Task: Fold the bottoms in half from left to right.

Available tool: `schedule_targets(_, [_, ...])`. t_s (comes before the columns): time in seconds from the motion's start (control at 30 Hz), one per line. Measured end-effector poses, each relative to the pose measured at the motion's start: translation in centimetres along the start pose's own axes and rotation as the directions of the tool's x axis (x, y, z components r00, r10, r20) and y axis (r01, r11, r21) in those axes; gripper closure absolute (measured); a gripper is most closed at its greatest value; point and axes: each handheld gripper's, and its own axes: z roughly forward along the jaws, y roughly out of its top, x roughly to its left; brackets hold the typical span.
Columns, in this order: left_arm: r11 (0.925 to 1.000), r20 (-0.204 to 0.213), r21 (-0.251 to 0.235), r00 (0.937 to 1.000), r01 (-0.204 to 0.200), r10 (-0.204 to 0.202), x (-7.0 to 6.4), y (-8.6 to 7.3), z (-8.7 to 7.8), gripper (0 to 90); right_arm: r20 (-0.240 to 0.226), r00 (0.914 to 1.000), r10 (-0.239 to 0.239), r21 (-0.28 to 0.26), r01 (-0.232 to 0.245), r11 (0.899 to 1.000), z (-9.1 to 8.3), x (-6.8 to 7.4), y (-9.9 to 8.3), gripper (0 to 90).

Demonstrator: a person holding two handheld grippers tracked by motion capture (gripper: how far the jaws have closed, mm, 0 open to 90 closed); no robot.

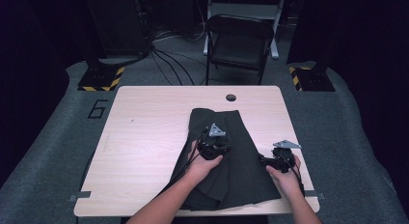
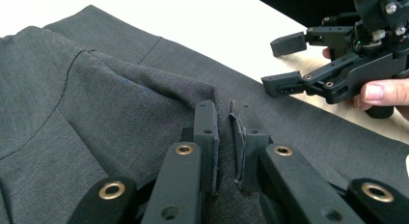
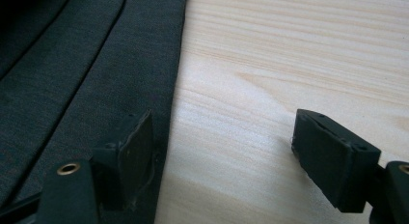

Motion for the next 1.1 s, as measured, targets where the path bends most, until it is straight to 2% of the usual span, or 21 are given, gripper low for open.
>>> schedule_targets(0.13, [0.9997,-0.013,-0.023,0.9999,0.002,-0.003,0.3,0.2,-0.8,68.1,0.0,1.0,0.0,0.0,0.0,1.0,0.0,0.0,0.0,22.1])
schedule_targets(0.4, [0.9968,-0.047,-0.072,0.9982,0.033,-0.036,1.5,-0.1,-2.9,54.0,-0.001,1.0,-0.002,0.0,0.002,1.0,0.0,0.0,0.0,22.1])
schedule_targets(0.43, [0.9959,-0.051,-0.078,0.9975,0.045,-0.049,2.0,-0.3,-3.7,53.0,-0.001,1.0,-0.002,0.0,0.002,1.0,0.0,0.0,0.0,22.1])
schedule_targets(0.57, [0.9962,-0.097,-0.084,0.9948,0.023,-0.031,3.1,-1.0,-5.4,51.5,-0.001,1.0,-0.002,0.0,0.002,1.0,0.0,0.0,0.0,22.3])
schedule_targets(0.7, [0.9962,-0.129,-0.082,0.9908,0.03,-0.041,4.4,-1.7,-7.2,50.6,-0.002,1.0,-0.003,-0.001,0.003,1.0,0.0,0.0,0.0,23.3])
schedule_targets(0.77, [0.996,-0.139,-0.084,0.9894,0.031,-0.042,4.7,-1.8,-7.5,50.1,-0.003,1.0,-0.003,-0.002,0.003,1.0,0.0,0.0,0.0,23.5])
schedule_targets(0.8, [0.9961,-0.154,-0.083,0.9871,0.031,-0.044,5.2,-2.2,-8.2,49.6,-0.002,1.0,-0.002,-0.002,0.002,1.0,0.0,0.0,0.0,23.7])
schedule_targets(1.0, [0.994,-0.177,-0.088,0.981,0.065,-0.08,6.5,-3.5,-9.0,47.9,-0.002,1.0,-0.002,-0.003,0.002,1.0,0.0,0.0,0.0,23.7])
schedule_targets(1.03, [0.993,-0.19,-0.084,0.9769,0.083,-0.098,7.1,-4.1,-9.0,47.9,-0.001,1.0,-0.001,-0.002,0.001,1.0,0.0,0.0,0.0,23.7])
schedule_targets(1.07, [0.993,-0.19,-0.084,0.9769,0.083,-0.098,7.1,-4.1,-9.0,47.9,-0.001,1.0,-0.002,-0.002,0.002,1.0,0.0,0.0,0.0,23.8])
schedule_targets(1.1, [0.9923,-0.198,-0.08,0.974,0.095,-0.109,7.5,-4.8,-8.9,47.9,-0.001,1.0,-0.002,-0.003,0.002,1.0,0.0,0.0,0.0,24.1])
